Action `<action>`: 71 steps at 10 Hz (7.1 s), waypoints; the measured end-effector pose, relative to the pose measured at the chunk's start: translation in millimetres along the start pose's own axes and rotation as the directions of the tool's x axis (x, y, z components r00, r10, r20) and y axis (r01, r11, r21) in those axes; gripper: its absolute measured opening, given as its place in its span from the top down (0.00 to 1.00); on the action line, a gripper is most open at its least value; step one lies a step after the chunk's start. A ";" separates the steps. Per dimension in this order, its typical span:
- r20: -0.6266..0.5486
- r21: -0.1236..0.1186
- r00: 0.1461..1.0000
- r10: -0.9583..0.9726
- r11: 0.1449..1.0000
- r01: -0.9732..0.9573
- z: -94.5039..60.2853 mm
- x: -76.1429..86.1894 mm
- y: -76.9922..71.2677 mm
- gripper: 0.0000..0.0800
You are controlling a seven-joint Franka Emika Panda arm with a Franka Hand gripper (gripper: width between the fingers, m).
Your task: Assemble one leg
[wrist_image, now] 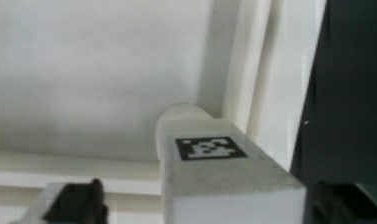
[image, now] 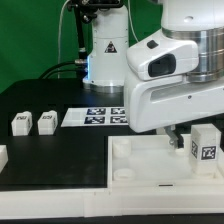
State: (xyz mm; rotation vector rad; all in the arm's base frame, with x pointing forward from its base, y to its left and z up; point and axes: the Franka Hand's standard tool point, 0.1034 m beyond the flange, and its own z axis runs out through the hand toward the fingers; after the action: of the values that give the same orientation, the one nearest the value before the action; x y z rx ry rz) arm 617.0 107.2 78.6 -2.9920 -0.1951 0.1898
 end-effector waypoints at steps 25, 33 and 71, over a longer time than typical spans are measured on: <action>-0.115 0.064 0.895 0.432 0.902 -0.427 8.6 9.4 -11.3 0.19; -0.122 0.113 0.764 0.633 0.774 -0.623 10.8 10.3 -5.2 0.63; 0.000 0.128 0.566 0.824 0.562 -0.817 9.8 6.7 -6.6 0.20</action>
Offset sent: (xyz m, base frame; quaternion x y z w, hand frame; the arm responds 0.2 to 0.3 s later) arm 0.0000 0.0000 0.0000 0.0000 0.0000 0.2667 0.9638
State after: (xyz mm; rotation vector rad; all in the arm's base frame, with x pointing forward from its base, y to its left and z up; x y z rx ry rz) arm 621.5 115.8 69.1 -2.6937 1.2197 0.1830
